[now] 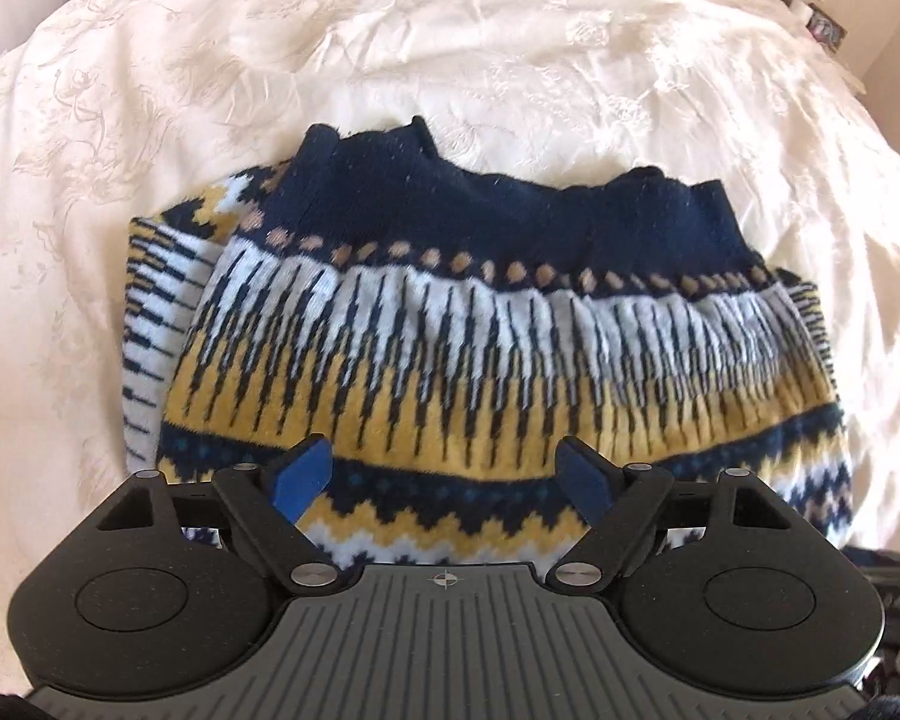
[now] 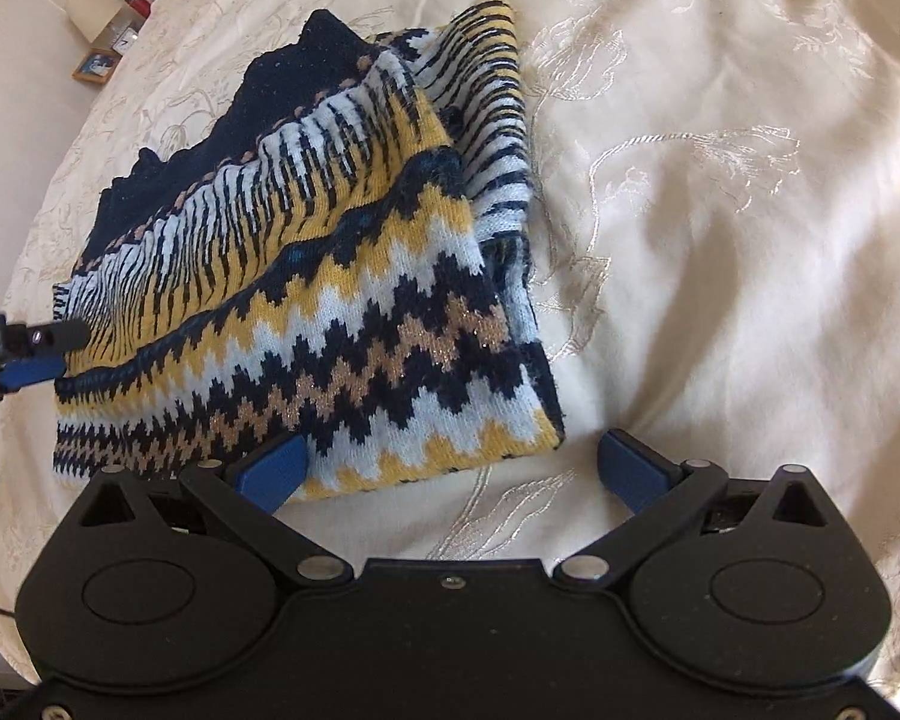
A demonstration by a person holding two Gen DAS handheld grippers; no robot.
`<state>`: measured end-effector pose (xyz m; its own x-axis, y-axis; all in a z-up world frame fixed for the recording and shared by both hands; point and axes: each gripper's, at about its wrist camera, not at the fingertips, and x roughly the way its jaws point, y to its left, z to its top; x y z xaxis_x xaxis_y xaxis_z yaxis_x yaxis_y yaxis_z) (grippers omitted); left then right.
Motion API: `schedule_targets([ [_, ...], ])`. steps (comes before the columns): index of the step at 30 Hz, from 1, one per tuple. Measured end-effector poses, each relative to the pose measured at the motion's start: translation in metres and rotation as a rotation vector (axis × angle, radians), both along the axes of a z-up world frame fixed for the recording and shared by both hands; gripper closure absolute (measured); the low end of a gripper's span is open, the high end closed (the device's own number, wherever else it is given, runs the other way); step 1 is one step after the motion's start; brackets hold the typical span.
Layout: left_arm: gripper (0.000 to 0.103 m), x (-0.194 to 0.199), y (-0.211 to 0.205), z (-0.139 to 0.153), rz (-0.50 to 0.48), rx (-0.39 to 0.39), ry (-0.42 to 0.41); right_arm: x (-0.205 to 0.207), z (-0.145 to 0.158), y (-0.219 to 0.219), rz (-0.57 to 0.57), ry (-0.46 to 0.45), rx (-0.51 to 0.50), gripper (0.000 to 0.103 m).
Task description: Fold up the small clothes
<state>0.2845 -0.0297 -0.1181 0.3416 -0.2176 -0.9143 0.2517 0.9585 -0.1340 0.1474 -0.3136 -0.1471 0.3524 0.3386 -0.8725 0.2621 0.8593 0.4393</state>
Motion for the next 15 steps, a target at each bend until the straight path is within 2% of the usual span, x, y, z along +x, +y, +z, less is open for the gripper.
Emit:
schedule_targets([
  [4,0.022,0.018,-0.023,-0.017,0.024,-0.001,0.034,-0.004,0.0,-0.011,-0.001,-0.021,0.065,0.0],
  [9,0.021,0.037,-0.04,-0.049,0.064,0.079,0.095,-0.004,-0.004,-0.036,-0.071,-0.031,0.208,0.0],
  [15,0.01,0.05,-0.047,-0.07,0.053,0.115,0.156,0.011,-0.008,-0.058,-0.118,-0.079,0.319,0.0],
])
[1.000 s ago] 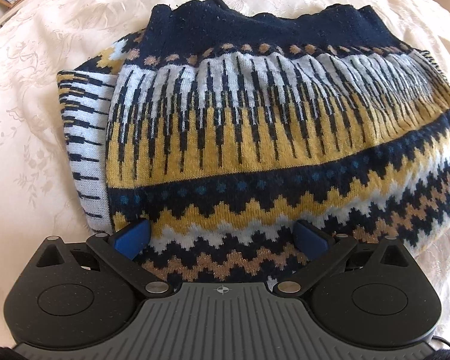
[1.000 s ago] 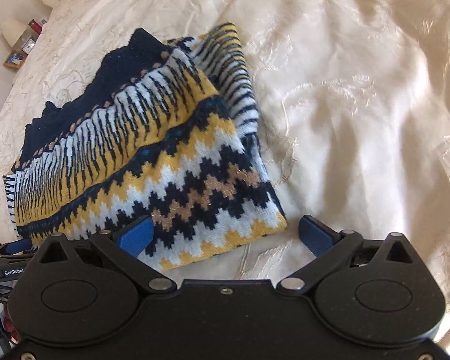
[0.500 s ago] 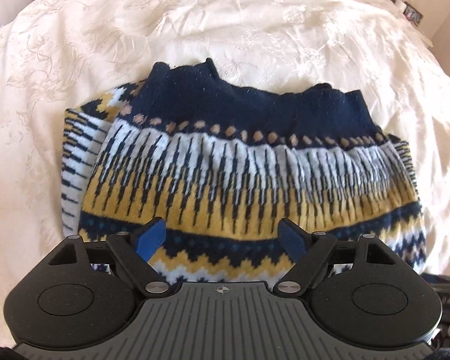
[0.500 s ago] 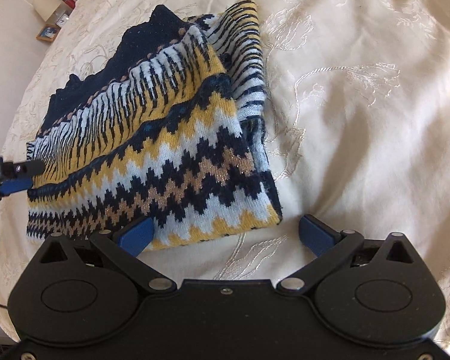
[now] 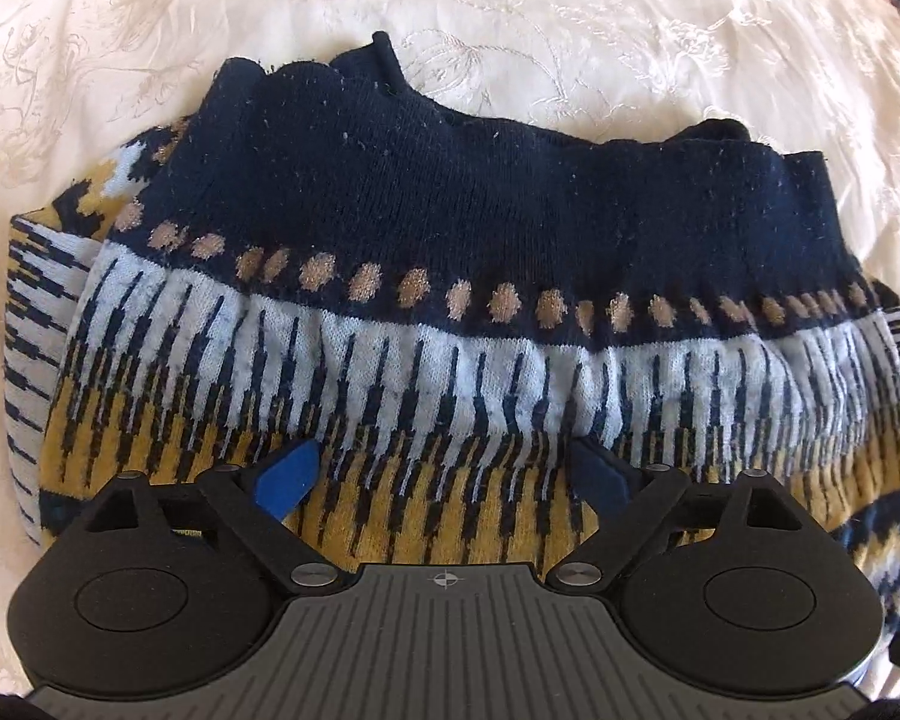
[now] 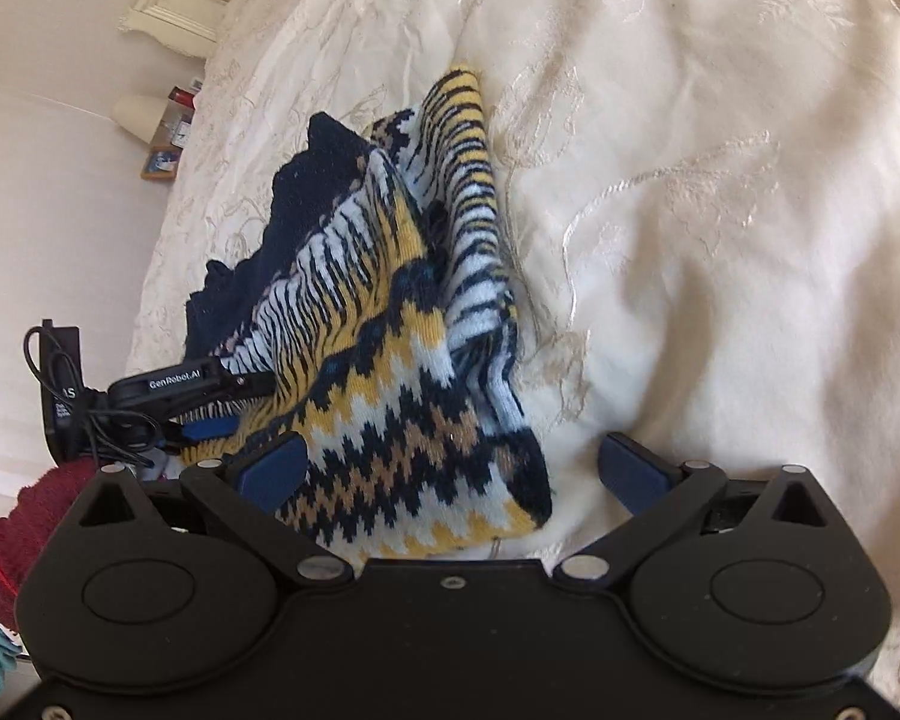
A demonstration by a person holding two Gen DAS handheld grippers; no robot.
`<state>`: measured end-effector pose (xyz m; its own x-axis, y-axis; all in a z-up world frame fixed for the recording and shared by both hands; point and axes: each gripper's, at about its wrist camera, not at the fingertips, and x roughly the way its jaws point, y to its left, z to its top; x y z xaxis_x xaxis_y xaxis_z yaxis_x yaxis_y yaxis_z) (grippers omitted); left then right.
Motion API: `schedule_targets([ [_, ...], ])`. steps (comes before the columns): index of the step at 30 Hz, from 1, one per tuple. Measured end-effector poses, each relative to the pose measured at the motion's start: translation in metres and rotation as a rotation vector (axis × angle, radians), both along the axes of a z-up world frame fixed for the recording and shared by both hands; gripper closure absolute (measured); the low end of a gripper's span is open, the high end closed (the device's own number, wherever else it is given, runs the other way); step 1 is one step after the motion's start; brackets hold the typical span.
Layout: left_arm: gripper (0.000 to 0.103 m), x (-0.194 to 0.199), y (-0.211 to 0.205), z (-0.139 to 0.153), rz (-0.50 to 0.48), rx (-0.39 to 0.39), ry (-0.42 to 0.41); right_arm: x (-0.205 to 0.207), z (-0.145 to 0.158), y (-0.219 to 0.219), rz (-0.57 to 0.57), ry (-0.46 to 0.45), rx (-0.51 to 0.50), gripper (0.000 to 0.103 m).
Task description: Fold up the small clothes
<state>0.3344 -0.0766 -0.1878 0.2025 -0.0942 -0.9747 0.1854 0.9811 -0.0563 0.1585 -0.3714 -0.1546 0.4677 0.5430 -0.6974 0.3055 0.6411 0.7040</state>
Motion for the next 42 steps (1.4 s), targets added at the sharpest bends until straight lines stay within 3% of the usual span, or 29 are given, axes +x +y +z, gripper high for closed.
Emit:
schedule_targets([
  [9,0.001,0.0,-0.006,-0.007,-0.002,0.005,0.007,0.057,-0.015,-0.003,0.048,-0.044,0.068,0.0],
  [17,0.0,0.0,-0.009,-0.01,-0.008,0.011,0.006,0.096,-0.026,0.004,0.138,-0.09,0.131,0.0],
  [29,0.0,0.0,-0.007,-0.008,-0.011,0.0,0.002,0.103,-0.024,0.008,0.15,-0.082,0.151,0.0],
  [31,0.001,-0.001,-0.004,-0.005,-0.017,-0.016,0.0,0.107,-0.02,0.011,0.152,-0.05,0.135,0.007],
  [33,0.004,-0.004,0.0,-0.001,-0.02,-0.037,-0.005,0.109,-0.014,0.016,0.159,-0.034,0.085,0.046],
  [36,0.019,-0.014,0.012,0.013,-0.026,-0.055,-0.026,0.104,-0.001,0.019,0.153,-0.03,0.002,0.068],
  [42,0.022,-0.049,0.056,0.046,0.015,-0.133,-0.073,0.093,0.035,0.035,0.104,-0.07,-0.04,0.072],
])
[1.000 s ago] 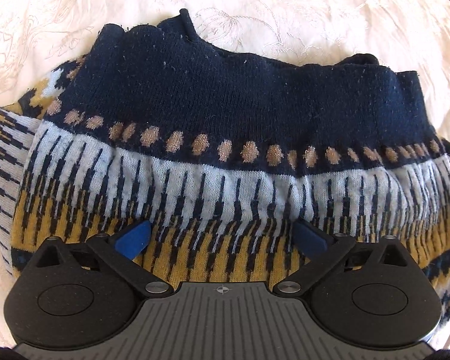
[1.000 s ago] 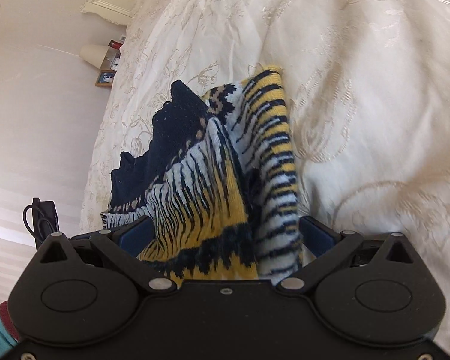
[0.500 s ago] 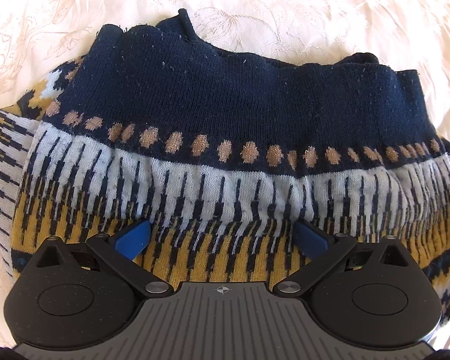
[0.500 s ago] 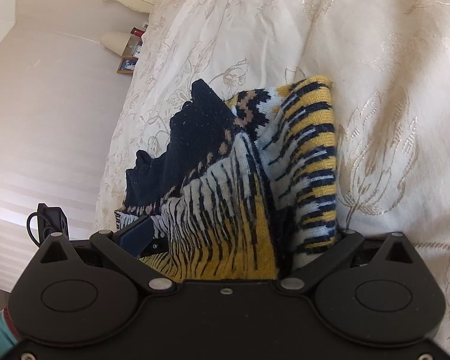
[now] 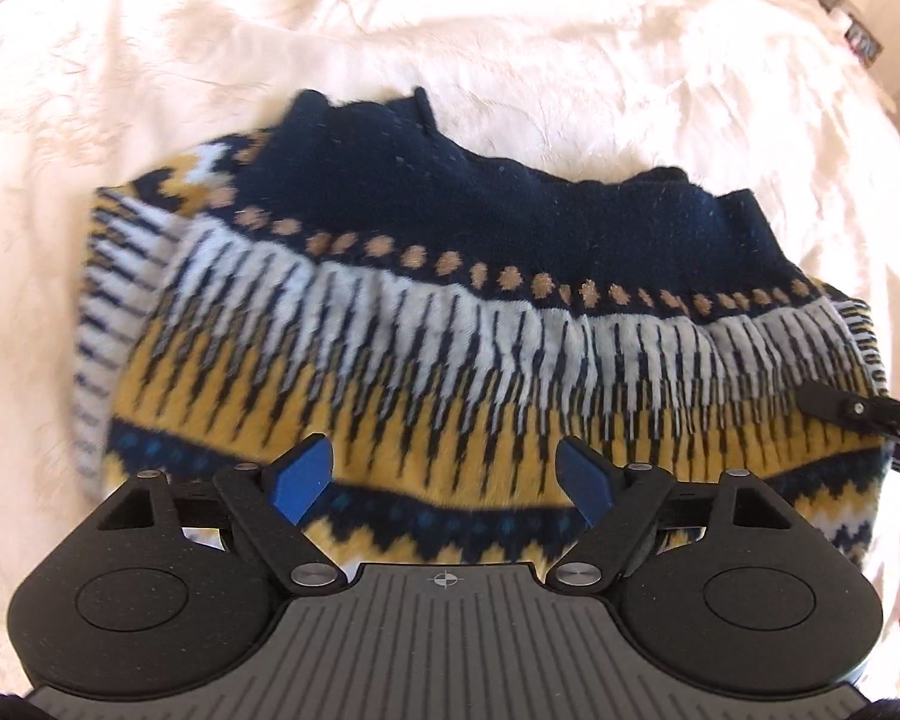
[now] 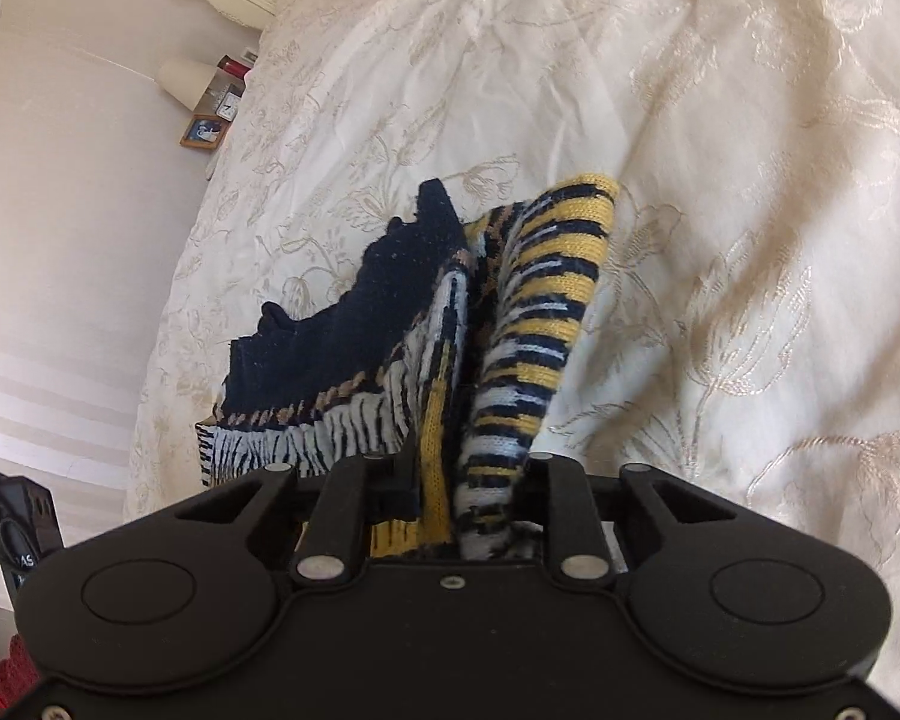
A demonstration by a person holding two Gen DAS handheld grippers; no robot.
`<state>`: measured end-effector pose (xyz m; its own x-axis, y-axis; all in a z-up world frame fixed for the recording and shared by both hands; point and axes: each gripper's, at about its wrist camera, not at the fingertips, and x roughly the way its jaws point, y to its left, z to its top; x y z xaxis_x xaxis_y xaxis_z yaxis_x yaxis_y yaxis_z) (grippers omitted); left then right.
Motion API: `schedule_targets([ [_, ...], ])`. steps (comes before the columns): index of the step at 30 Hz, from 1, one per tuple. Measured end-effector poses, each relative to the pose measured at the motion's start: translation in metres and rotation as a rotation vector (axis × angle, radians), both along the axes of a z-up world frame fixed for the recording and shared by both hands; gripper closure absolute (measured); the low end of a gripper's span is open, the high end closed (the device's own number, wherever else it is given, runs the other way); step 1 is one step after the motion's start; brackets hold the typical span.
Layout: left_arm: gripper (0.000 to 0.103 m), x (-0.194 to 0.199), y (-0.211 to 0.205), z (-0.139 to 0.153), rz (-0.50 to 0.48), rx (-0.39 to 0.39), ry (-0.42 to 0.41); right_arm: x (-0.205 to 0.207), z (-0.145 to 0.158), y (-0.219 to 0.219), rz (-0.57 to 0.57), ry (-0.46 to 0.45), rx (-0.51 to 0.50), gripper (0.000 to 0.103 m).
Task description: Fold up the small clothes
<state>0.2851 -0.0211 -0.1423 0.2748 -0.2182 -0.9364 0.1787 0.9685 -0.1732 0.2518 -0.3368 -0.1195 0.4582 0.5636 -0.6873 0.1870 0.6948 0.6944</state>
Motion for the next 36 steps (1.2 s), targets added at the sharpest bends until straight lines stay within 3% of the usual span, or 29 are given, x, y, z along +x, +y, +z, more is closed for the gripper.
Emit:
schedule_targets([
  [8,0.022,-0.044,0.063,0.029,0.002,-0.043,-0.024,0.006,0.044,0.044,-0.01,-0.006,-0.062,0.072],
  [19,0.022,-0.073,0.131,0.031,0.032,-0.106,0.026,0.028,0.087,0.133,0.046,-0.03,-0.116,0.072],
  [30,0.022,-0.066,0.182,0.021,0.039,-0.112,0.036,0.051,0.069,0.244,0.151,0.01,-0.17,0.072],
  [36,0.022,-0.065,0.196,0.015,0.038,-0.11,0.048,0.056,0.05,0.28,0.16,0.05,-0.228,0.072],
])
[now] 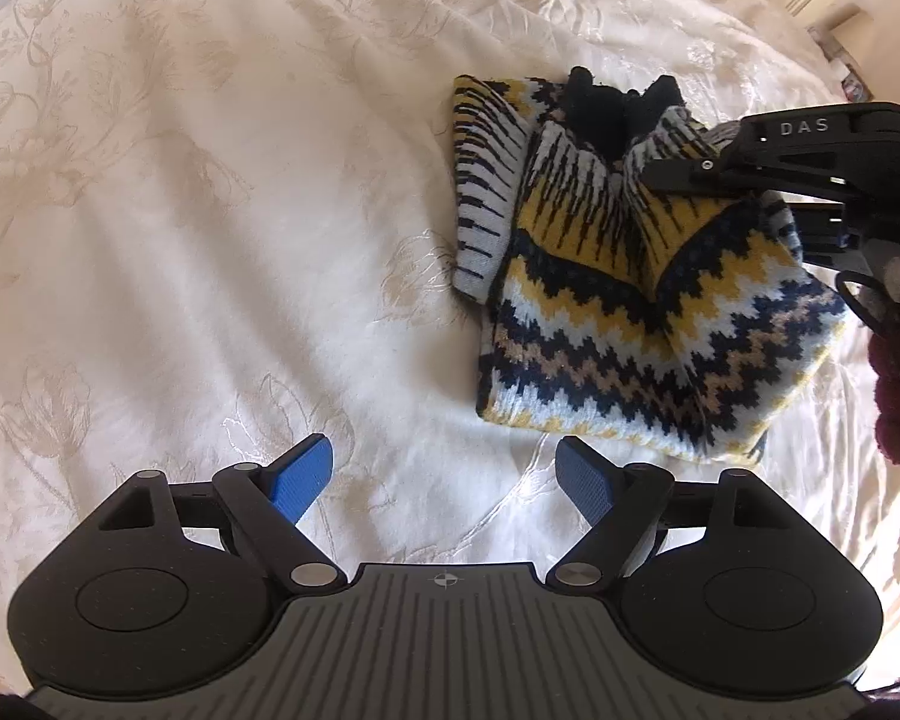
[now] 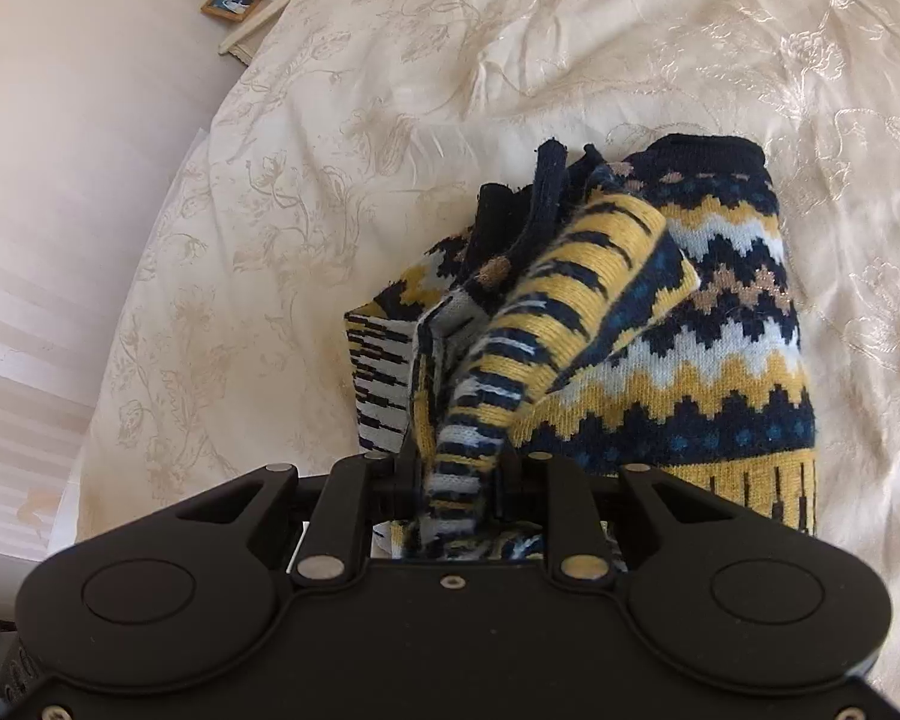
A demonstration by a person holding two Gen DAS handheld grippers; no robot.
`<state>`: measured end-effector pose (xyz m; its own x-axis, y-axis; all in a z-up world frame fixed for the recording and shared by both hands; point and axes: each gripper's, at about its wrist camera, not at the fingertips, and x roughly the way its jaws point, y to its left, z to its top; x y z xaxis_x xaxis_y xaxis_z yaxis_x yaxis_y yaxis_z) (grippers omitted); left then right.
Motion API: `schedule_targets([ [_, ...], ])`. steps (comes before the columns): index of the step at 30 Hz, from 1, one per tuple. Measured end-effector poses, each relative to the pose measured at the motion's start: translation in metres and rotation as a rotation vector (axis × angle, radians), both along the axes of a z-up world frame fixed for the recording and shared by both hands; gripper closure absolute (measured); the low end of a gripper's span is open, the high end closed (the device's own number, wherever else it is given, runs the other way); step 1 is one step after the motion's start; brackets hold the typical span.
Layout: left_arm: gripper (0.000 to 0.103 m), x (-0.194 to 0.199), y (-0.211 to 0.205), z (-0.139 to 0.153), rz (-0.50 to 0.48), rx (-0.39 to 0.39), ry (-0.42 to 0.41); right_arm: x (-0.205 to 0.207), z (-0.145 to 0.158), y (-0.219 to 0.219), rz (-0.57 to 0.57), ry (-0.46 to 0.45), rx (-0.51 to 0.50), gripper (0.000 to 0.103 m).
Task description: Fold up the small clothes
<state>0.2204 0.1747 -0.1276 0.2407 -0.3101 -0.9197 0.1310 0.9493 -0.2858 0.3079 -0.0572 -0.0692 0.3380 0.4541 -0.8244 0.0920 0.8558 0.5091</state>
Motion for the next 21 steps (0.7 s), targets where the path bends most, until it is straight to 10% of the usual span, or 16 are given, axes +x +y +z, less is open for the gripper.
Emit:
schedule_targets([
  [8,0.022,0.0,0.008,-0.008,-0.01,-0.003,0.022,0.01,-0.007,0.022,0.009,0.007,0.05,0.05],
  [21,0.022,0.024,0.014,0.013,-0.02,-0.019,-0.03,-0.015,0.032,-0.021,0.007,-0.127,0.077,0.044],
])
